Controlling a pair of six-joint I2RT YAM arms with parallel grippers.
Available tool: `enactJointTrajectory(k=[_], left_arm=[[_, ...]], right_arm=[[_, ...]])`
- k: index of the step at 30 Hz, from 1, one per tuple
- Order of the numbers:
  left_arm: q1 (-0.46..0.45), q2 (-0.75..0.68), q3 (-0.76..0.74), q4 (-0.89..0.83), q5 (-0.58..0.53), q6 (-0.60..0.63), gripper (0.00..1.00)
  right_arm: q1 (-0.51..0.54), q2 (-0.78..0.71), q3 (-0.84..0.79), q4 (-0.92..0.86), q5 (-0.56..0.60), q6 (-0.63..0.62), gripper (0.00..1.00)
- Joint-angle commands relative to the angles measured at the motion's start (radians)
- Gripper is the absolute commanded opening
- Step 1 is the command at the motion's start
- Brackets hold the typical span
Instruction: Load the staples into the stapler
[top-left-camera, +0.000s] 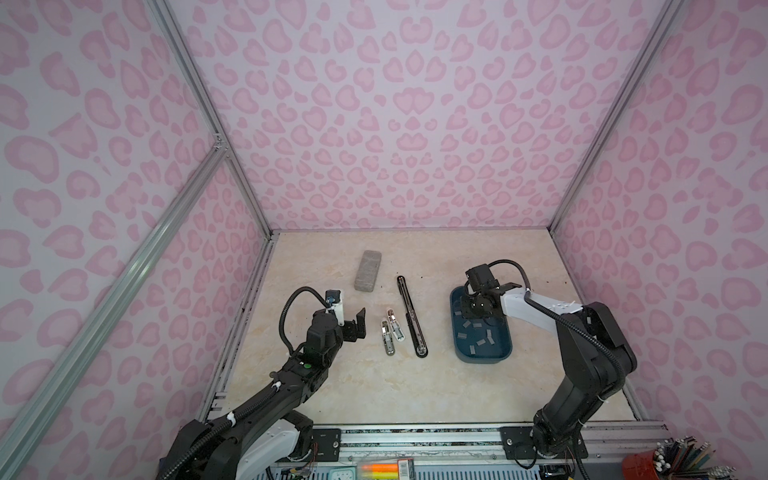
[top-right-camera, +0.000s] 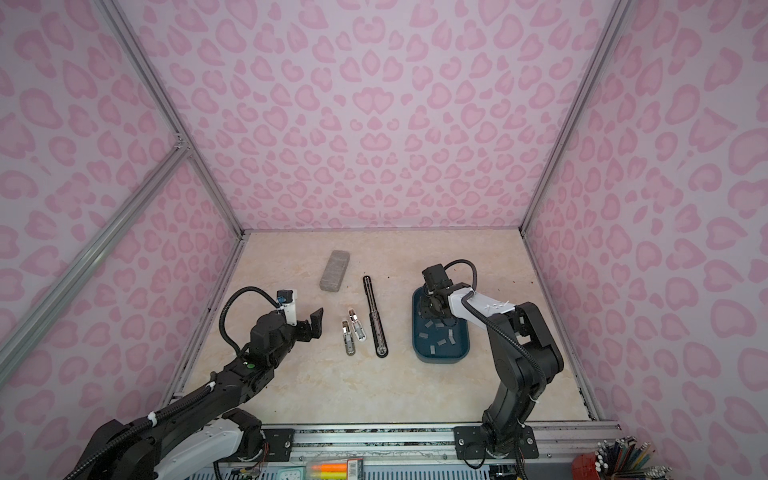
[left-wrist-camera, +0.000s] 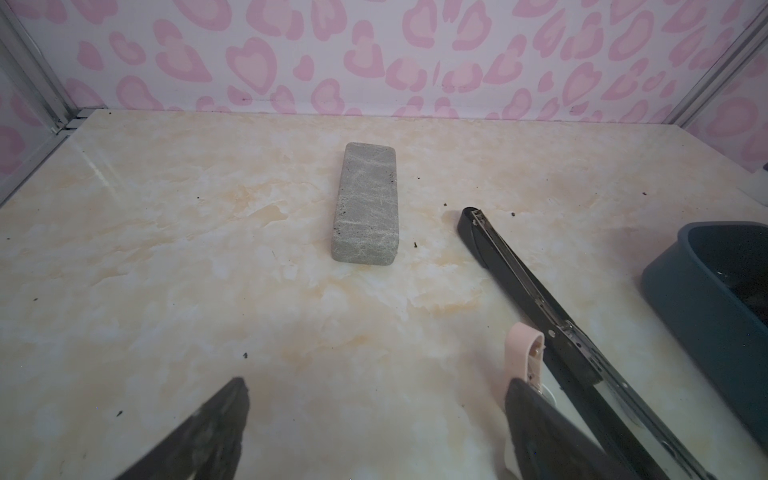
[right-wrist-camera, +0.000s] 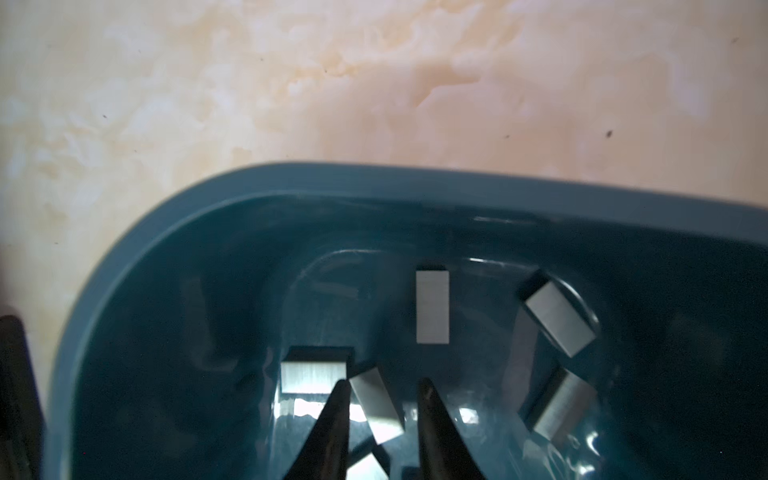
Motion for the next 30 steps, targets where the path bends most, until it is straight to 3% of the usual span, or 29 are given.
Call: enactJointTrajectory(k=[1, 30], left_arm=[[0.002, 0.006, 0.013, 0.043, 0.001, 0.007, 0.97], [0.003, -0.002, 0.009, 0.039, 0.003, 0.004, 0.97]], right_arm=[[0.001, 0.032, 0.01, -0.008, 0.004, -0.009, 0.29], [0.012, 0.035, -0.006, -0.031, 0.043, 0.013, 0.27]])
